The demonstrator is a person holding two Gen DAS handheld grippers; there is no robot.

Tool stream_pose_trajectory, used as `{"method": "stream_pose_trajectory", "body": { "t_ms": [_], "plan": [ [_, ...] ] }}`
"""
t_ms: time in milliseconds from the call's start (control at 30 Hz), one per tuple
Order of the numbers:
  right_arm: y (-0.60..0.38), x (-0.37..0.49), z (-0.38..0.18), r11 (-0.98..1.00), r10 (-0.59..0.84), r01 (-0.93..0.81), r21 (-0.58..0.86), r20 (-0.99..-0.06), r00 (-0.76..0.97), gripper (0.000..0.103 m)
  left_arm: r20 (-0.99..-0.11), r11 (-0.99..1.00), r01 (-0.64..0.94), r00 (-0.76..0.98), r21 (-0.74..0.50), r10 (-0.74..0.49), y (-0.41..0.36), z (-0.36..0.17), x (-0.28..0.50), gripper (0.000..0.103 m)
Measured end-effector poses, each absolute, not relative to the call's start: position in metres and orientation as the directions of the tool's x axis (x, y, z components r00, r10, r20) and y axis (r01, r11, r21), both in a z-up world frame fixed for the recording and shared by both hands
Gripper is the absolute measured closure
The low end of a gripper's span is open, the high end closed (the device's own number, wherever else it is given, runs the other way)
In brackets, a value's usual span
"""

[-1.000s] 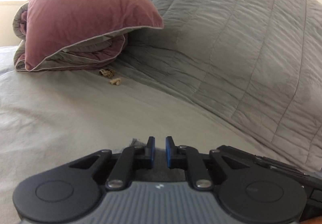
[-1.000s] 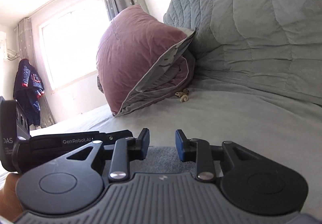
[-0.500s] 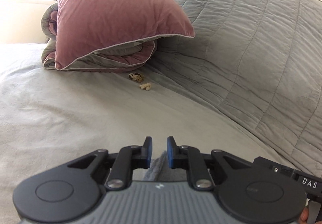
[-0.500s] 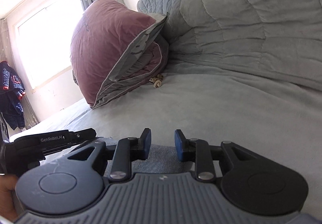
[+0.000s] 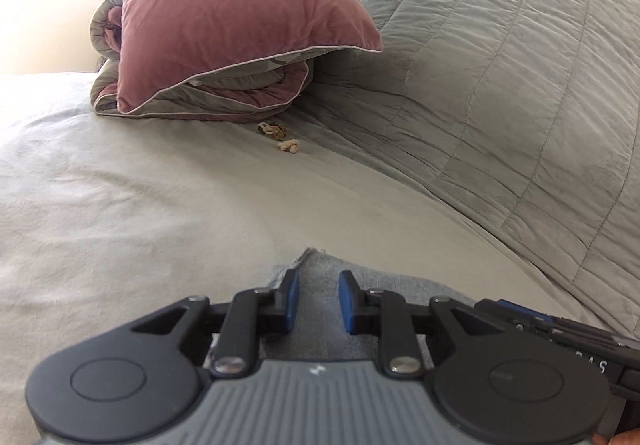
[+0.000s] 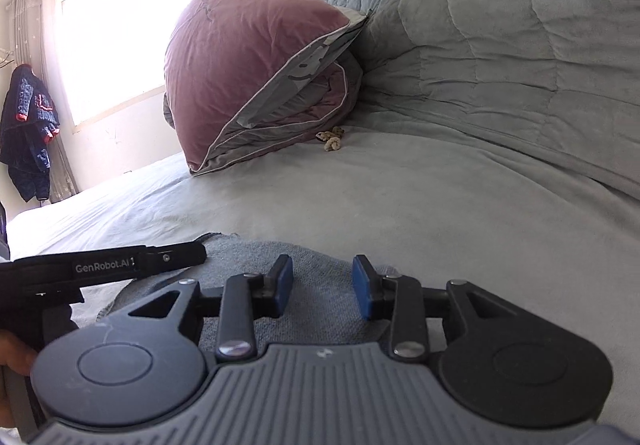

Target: Fold clothes

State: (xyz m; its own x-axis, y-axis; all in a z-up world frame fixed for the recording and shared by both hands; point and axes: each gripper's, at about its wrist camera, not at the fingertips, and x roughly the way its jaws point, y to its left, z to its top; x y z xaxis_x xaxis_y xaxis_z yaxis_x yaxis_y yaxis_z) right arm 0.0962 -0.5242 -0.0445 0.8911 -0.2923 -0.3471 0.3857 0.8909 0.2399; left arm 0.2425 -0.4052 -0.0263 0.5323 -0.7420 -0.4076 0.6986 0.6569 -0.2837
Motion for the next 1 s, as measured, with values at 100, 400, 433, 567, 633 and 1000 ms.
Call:
{"method": "stream_pose_trajectory", "body": {
  "t_ms": [100, 400, 433, 567, 633, 1000],
  "plan": [
    [-0.522, 0.083, -0.034, 0.875, -0.304, 0.402, 0.27, -0.342, 0.889, 0.063, -0.431, 0.682, 0.684, 0.55, -0.259, -0.716, -0.395, -0.013, 0.227, 0.066],
    [-0.486, 0.051, 0.021, 0.896, -0.284, 0.379, 0.23, -0.361, 0.889, 0.054, -0.494, 0.719, 0.664, 0.565, -0.204, -0.661, -0.367, 0.023, 0.171, 0.063],
    [-0.481, 0.048, 0.027, 0.899, -0.282, 0.379, 0.222, -0.37, 0.885, 0.054, -0.501, 0.723, 0.662, 0.565, -0.199, -0.655, -0.364, 0.028, 0.164, 0.063],
    [-0.464, 0.033, 0.052, 0.902, -0.28, 0.381, 0.204, -0.398, 0.874, 0.054, -0.518, 0.739, 0.646, 0.572, -0.193, -0.635, -0.351, 0.049, 0.142, 0.062],
    [-0.454, 0.025, 0.065, 0.903, -0.286, 0.385, 0.191, -0.402, 0.87, 0.052, -0.527, 0.747, 0.638, 0.577, -0.187, -0.625, -0.344, 0.062, 0.131, 0.059],
    [-0.393, -0.019, 0.114, 0.902, -0.317, 0.408, 0.14, -0.424, 0.848, 0.033, -0.585, 0.777, 0.616, 0.586, -0.127, -0.561, -0.306, 0.116, 0.078, 0.035]
  ]
}}
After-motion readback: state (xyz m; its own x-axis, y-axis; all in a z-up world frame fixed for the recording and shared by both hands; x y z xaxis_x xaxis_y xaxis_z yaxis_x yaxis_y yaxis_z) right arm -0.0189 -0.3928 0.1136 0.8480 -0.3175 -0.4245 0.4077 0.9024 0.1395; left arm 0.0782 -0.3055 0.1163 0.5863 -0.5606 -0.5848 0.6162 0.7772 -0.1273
